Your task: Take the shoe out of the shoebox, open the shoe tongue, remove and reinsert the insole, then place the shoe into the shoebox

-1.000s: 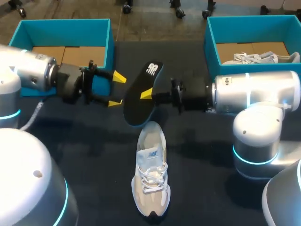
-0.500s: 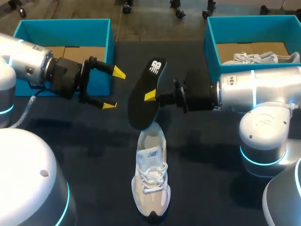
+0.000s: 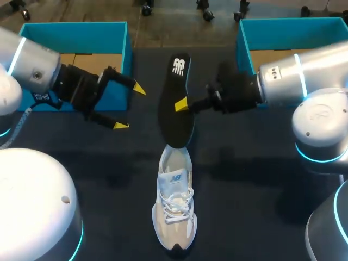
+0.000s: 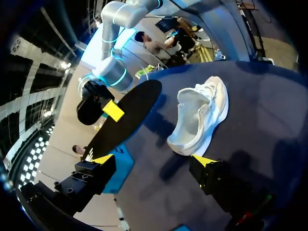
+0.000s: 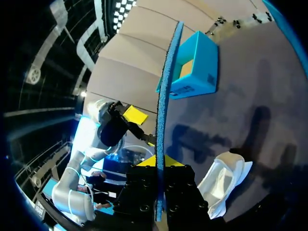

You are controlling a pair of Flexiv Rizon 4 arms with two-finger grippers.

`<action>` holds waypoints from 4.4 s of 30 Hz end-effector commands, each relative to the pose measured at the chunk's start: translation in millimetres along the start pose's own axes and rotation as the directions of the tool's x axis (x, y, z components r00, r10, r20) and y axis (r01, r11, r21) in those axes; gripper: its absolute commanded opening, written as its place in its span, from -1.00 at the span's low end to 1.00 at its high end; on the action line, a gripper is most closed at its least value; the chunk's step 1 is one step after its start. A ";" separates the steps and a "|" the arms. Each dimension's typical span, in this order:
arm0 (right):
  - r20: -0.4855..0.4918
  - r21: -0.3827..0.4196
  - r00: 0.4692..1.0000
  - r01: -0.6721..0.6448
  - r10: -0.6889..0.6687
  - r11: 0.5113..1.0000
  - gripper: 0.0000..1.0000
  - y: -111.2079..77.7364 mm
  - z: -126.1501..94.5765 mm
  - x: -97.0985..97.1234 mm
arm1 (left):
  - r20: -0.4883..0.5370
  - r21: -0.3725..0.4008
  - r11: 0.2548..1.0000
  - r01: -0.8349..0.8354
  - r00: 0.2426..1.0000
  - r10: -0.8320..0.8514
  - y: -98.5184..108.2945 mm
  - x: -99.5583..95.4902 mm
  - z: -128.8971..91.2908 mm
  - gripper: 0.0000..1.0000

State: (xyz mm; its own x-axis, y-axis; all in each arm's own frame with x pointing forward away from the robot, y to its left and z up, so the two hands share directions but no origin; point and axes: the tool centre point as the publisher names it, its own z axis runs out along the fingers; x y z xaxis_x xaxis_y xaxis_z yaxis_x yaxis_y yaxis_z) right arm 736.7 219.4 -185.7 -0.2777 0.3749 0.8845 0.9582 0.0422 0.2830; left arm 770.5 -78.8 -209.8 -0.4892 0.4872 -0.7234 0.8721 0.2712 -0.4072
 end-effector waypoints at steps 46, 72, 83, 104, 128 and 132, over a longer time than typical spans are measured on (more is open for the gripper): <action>-0.092 -0.077 0.985 0.139 -0.146 0.987 -1.00 -14.0 16.8 -53.6 | -0.150 -0.612 0.642 0.463 0.728 -0.669 -35.1 40.7 29.3 1.00; -0.121 -0.140 0.937 0.310 -0.327 0.940 -1.00 1.1 32.7 -71.4 | -0.224 -0.580 0.551 0.600 0.533 -0.816 -19.9 93.0 46.4 1.00; -0.111 -0.111 0.947 0.289 -0.301 0.951 -1.00 3.7 41.8 -75.2 | -0.224 -0.580 0.551 0.600 0.533 -0.816 -19.9 93.0 46.4 1.00; -0.092 -0.185 0.909 0.386 -0.407 0.904 -1.00 -13.6 45.5 -80.6 | -0.222 -0.554 0.518 0.652 0.484 -0.846 -17.3 120.5 61.6 1.00; -0.111 -0.163 0.880 0.442 -0.462 0.882 -1.00 -18.8 43.3 -86.0 | -0.195 -0.537 0.518 0.665 0.500 -0.844 -30.7 139.4 77.8 1.00; -0.111 -0.163 0.880 0.442 -0.462 0.882 -1.00 -18.8 43.3 -86.0 | -0.195 -0.537 0.518 0.665 0.500 -0.844 -30.7 139.4 77.8 1.00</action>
State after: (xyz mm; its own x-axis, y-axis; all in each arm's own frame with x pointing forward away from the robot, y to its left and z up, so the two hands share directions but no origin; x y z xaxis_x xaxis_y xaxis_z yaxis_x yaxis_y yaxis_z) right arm 745.3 224.8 -283.2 -0.6946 0.2062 0.6892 0.7108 0.0496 0.7016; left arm 677.1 -85.7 -341.7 -0.9797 0.1770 0.0945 0.1270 0.9117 -0.3908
